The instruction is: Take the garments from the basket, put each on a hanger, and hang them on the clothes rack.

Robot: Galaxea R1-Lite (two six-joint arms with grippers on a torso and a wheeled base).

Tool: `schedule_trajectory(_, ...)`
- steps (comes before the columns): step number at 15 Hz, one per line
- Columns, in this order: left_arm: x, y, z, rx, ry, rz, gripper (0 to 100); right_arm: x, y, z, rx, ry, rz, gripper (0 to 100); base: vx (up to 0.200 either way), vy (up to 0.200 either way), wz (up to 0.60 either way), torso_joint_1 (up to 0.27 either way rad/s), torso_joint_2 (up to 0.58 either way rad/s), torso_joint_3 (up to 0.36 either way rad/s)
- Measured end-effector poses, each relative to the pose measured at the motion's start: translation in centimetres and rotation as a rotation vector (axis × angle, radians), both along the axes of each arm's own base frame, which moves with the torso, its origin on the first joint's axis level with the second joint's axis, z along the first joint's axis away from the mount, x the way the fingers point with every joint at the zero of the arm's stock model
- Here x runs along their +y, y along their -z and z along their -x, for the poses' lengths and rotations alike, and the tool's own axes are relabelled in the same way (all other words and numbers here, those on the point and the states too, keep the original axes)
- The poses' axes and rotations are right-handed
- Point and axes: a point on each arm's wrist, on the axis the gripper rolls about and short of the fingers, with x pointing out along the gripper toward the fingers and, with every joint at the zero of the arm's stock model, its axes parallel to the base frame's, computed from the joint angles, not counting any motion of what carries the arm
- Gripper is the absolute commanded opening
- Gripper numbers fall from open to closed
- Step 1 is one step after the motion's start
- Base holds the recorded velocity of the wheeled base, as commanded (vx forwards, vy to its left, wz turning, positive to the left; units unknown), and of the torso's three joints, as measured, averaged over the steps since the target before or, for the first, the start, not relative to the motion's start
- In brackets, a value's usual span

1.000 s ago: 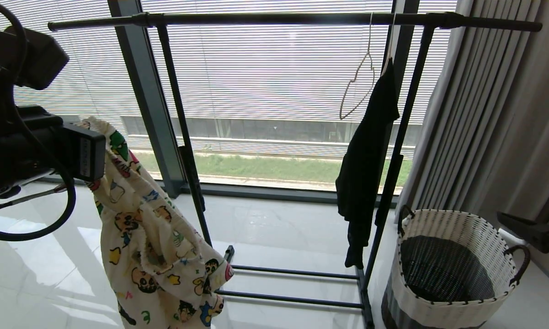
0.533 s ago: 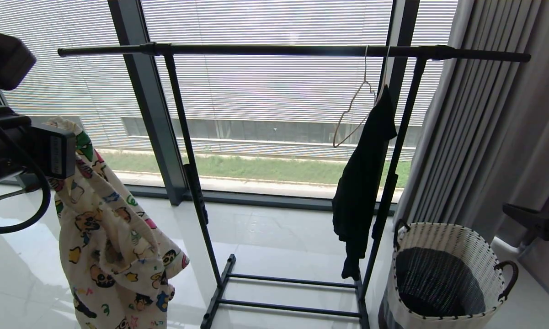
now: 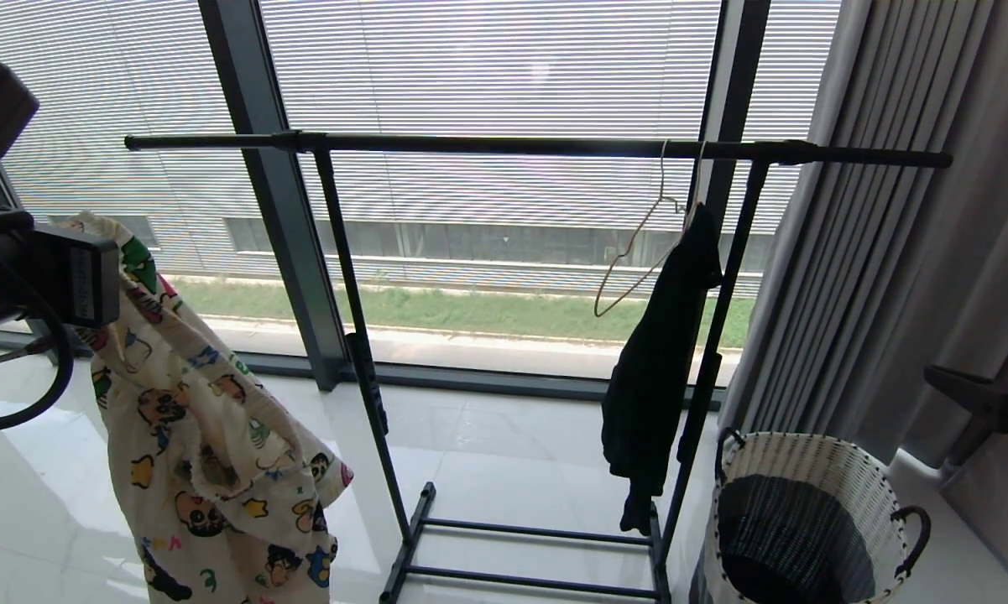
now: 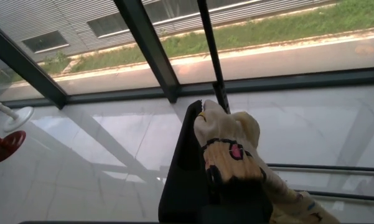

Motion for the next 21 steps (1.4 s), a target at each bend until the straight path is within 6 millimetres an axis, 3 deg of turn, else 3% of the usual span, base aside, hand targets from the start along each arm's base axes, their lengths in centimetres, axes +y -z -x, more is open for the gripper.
schedule_trajectory(7, 0.0, 0.1, 0.1, 0.001, 0.001, 0.002, 0, 0.1, 0.0, -0.3, -0.008, -0.008, -0.004, 100, 0.000, 0.200, 0.00, 0.014, -0.02, -0.014)
schedule_trajectory(11, 0.0, 0.9, 0.4, 0.026, 0.002, -0.003, 0, 0.5, -0.6, -0.9, -0.053, -0.097, -0.042, 100, 0.000, 0.200, 0.00, 0.002, 0.00, 0.001)
schedule_trajectory(18, -0.1, 1.4, 0.9, 0.037, 0.020, -0.007, 0, 2.2, -2.9, -5.7, -0.169, -0.172, -0.096, 100, 0.200, 0.000, 0.00, 0.001, 0.00, 0.002)
schedule_trajectory(21, -0.4, 1.4, 1.2, 0.031, 0.041, -0.007, 0, 3.0, -2.6, -6.9, -0.150, -0.194, -0.093, 100, 0.200, 0.000, 0.00, 0.004, 0.00, 0.001)
